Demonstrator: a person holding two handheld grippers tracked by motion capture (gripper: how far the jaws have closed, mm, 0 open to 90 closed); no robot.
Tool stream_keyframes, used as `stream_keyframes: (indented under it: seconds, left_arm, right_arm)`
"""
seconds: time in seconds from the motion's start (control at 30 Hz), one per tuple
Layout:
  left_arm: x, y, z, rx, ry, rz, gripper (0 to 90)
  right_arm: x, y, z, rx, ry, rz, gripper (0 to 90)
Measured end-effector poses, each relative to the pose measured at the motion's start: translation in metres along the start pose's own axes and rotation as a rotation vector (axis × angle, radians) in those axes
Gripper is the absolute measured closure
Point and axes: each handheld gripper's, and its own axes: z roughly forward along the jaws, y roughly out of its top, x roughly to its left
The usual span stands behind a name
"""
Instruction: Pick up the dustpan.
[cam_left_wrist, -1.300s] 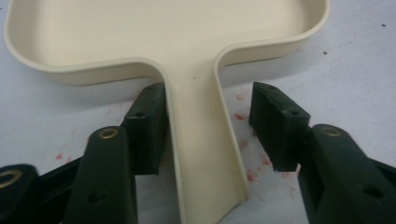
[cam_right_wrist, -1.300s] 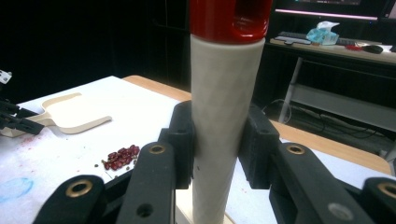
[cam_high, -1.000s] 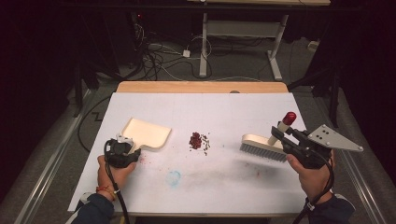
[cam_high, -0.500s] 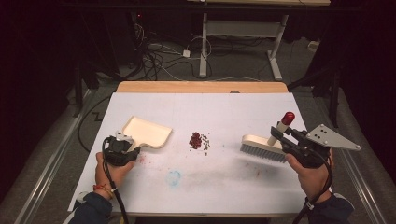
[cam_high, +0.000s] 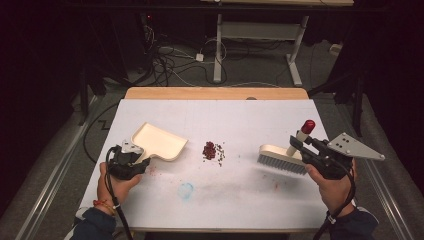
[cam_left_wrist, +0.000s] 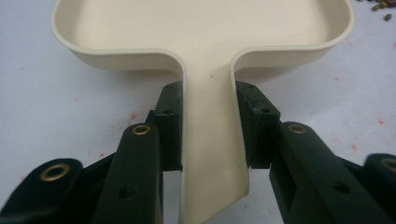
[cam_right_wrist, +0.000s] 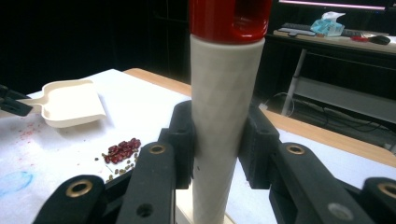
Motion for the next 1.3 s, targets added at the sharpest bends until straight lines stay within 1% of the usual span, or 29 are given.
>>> stream_keyframes:
  seconds: [0.07, 0.1, 0.17, 0.23, 0.27, 0.3, 0.43, 0.6, 0.63, 0.67, 0.7, 0.73, 0.77, 0.9, 0.93, 1.0, 1.03, 1.07, 1.27, 1.3]
  left_arm:
    - [-0.003, -0.002, -0.007, 0.005, -0.014, 0.025, 63.9]
    - [-0.003, -0.002, -0.007, 0.005, -0.014, 0.025, 63.9]
    - [-0.006, -0.003, -0.011, 0.015, -0.017, 0.046, 63.9]
    - [-0.008, -0.005, -0.014, 0.026, -0.029, 0.063, 63.9]
    - [-0.012, -0.007, -0.018, 0.032, -0.032, 0.078, 63.9]
    - [-0.012, -0.007, -0.018, 0.032, -0.032, 0.078, 63.9]
    - [-0.017, -0.012, -0.027, 0.045, -0.052, 0.104, 63.9]
    - [-0.024, -0.019, -0.034, 0.056, -0.092, 0.128, 63.9]
    - [-0.026, -0.020, -0.034, 0.058, -0.099, 0.131, 63.9]
    - [-0.029, -0.022, -0.034, 0.074, -0.108, 0.149, 63.9]
    - [-0.029, -0.022, -0.034, 0.074, -0.108, 0.149, 63.9]
    - [-0.031, -0.024, -0.034, 0.075, -0.128, 0.161, 63.9]
    - [-0.031, -0.024, -0.034, 0.075, -0.128, 0.161, 63.9]
    - [-0.034, -0.023, -0.033, 0.079, -0.158, 0.188, 63.9]
    - [-0.034, -0.023, -0.033, 0.084, -0.158, 0.198, 63.9]
    - [-0.036, -0.025, -0.033, 0.092, -0.164, 0.204, 63.9]
    - [-0.037, -0.026, -0.033, 0.096, -0.168, 0.207, 63.9]
    - [-0.038, -0.026, -0.032, 0.103, -0.173, 0.215, 63.9]
    - [-0.045, -0.024, -0.029, 0.121, -0.186, 0.249, 63.9]
    - [-0.045, -0.024, -0.027, 0.129, -0.191, 0.252, 63.9]
  right_arm:
    - [0.000, 0.000, 0.000, 0.000, 0.001, 0.002, 70.2]
    - [-0.001, 0.000, 0.000, -0.003, 0.002, 0.001, 70.2]
    - [-0.001, 0.000, 0.000, -0.002, 0.002, 0.005, 70.2]
    - [-0.001, 0.000, 0.000, -0.002, 0.005, 0.010, 70.2]
    - [-0.001, 0.000, 0.000, -0.003, 0.006, 0.011, 70.2]
    - [-0.001, 0.000, 0.000, -0.003, 0.006, 0.011, 70.2]
    - [-0.002, 0.001, 0.003, -0.003, 0.012, 0.010, 70.2]
    - [-0.003, 0.002, 0.007, -0.002, 0.017, 0.014, 70.2]
    - [-0.003, 0.002, 0.007, -0.002, 0.017, 0.014, 70.2]
    - [-0.003, 0.002, 0.009, 0.002, 0.017, 0.011, 70.3]
    - [-0.003, 0.002, 0.009, 0.002, 0.017, 0.011, 70.3]
    - [-0.002, 0.002, 0.013, 0.012, 0.021, 0.002, 70.3]
    - [-0.002, 0.002, 0.014, 0.014, 0.018, -0.005, 70.3]
    - [0.000, 0.001, 0.017, 0.021, 0.020, -0.005, 70.3]
    - [0.000, 0.002, 0.018, 0.019, 0.021, -0.004, 70.3]
    - [0.001, 0.003, 0.020, 0.018, 0.021, 0.011, 70.3]
    - [0.001, 0.003, 0.020, 0.018, 0.021, 0.011, 70.3]
    - [0.001, 0.003, 0.023, 0.013, 0.021, 0.020, 70.3]
    - [0.002, 0.004, 0.034, 0.015, 0.024, 0.021, 70.3]
    - [0.002, 0.005, 0.039, 0.013, 0.023, 0.026, 70.3]
